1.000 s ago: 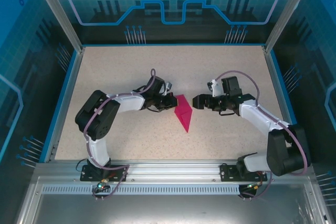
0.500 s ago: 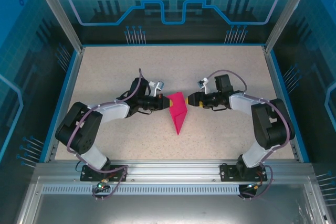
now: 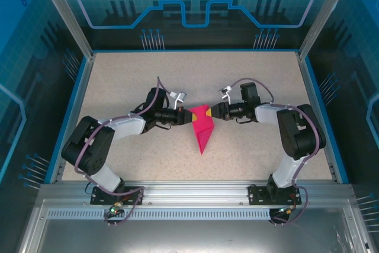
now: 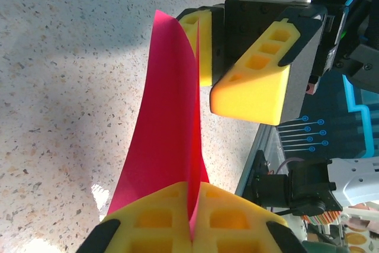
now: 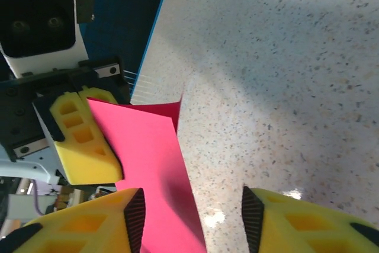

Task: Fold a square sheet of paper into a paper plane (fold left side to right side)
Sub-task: Fold the wing for the fifth time at the center of the table.

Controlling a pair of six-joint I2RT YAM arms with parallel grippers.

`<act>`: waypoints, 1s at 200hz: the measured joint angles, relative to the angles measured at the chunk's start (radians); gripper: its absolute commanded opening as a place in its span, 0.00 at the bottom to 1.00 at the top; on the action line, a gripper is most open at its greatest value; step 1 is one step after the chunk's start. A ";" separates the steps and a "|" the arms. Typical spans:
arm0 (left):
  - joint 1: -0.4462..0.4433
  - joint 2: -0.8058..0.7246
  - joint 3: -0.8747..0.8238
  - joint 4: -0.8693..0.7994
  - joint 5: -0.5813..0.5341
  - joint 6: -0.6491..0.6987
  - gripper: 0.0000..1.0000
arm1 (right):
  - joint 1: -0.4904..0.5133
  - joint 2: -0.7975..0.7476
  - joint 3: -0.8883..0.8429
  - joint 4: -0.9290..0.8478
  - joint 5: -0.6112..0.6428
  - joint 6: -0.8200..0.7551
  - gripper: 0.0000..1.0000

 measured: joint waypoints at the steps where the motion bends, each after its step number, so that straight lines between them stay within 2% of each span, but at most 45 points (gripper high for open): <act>1: 0.000 0.000 0.000 0.000 0.000 0.000 0.00 | 0.000 0.000 0.000 0.000 -0.001 0.000 0.43; 80: 0.000 0.041 0.000 0.003 0.007 0.003 0.01 | 0.000 0.002 0.011 -0.072 -0.008 -0.060 0.06; 100: 0.000 0.050 0.000 -0.008 0.006 0.010 0.12 | 0.000 0.002 0.012 -0.107 0.002 -0.080 0.00; 110: 0.000 0.051 0.002 -0.019 0.005 0.026 0.27 | 0.000 0.001 0.012 -0.127 0.006 -0.093 0.00; 119: 0.000 0.050 0.005 -0.033 -0.003 0.033 0.34 | 0.000 -0.003 0.013 -0.153 0.022 -0.099 0.00; 133: 0.002 0.049 0.012 -0.065 -0.026 0.053 0.52 | 0.000 -0.006 0.024 -0.200 0.050 -0.103 0.00; 146: 0.002 0.037 0.016 -0.107 -0.060 0.078 0.63 | 0.000 -0.014 0.039 -0.240 0.082 -0.103 0.00; 183: -0.003 -0.085 0.016 -0.251 -0.196 0.139 0.65 | 0.000 -0.040 0.069 -0.341 0.174 -0.079 0.00; 200: -0.035 -0.156 0.037 -0.343 -0.282 0.179 0.65 | 0.000 -0.040 0.087 -0.386 0.215 -0.059 0.00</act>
